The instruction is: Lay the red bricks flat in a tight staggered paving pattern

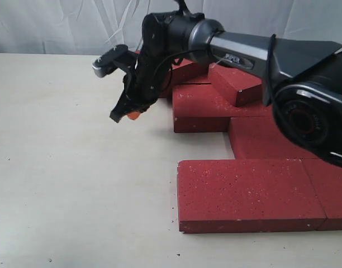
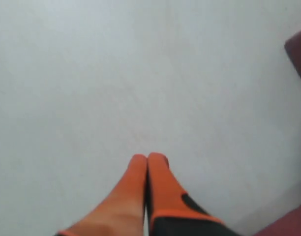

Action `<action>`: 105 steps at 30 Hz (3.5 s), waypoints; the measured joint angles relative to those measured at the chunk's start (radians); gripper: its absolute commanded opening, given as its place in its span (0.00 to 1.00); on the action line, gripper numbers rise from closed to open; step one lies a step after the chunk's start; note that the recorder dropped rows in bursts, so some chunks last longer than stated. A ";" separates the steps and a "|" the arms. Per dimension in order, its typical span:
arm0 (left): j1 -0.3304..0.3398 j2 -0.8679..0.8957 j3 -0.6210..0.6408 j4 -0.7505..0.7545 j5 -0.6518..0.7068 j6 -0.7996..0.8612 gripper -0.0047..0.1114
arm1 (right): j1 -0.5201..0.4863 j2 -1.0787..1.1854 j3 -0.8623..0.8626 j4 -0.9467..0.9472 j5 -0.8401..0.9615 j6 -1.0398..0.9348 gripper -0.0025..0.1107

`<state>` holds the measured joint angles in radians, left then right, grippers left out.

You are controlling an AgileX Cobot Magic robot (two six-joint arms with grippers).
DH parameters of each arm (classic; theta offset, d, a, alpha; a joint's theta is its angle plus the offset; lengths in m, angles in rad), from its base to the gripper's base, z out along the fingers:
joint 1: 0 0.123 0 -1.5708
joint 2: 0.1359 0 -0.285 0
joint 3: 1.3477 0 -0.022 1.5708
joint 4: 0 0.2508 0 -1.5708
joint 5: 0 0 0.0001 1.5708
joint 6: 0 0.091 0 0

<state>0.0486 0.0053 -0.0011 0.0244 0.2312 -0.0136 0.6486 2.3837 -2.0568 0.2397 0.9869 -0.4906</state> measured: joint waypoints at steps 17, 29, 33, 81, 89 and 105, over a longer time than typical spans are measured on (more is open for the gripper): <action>0.000 0.000 0.000 0.000 0.000 0.000 0.04 | 0.000 -0.566 0.665 -0.093 -0.140 0.151 0.02; 0.000 0.000 0.000 0.000 0.000 0.000 0.04 | -0.400 -0.670 0.709 -0.120 -0.168 0.198 0.02; 0.000 0.000 0.000 0.000 0.000 0.000 0.04 | -0.568 -0.659 0.702 -0.042 -0.305 0.214 0.02; -0.016 0.000 0.000 0.129 -0.113 -0.006 0.04 | -0.794 0.014 -0.051 -0.040 -0.001 0.111 0.02; -0.016 0.000 0.000 0.127 -0.170 -0.006 0.04 | -0.794 -0.105 0.064 -0.028 0.071 0.100 0.02; -0.016 -0.002 0.000 -0.668 -0.583 -0.162 0.04 | -0.794 -0.487 0.559 0.019 -0.174 0.120 0.02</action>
<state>0.0321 0.0038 -0.0011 -0.6431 -0.3521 -0.1757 -0.1454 1.8969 -1.4980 0.2587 0.8125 -0.3704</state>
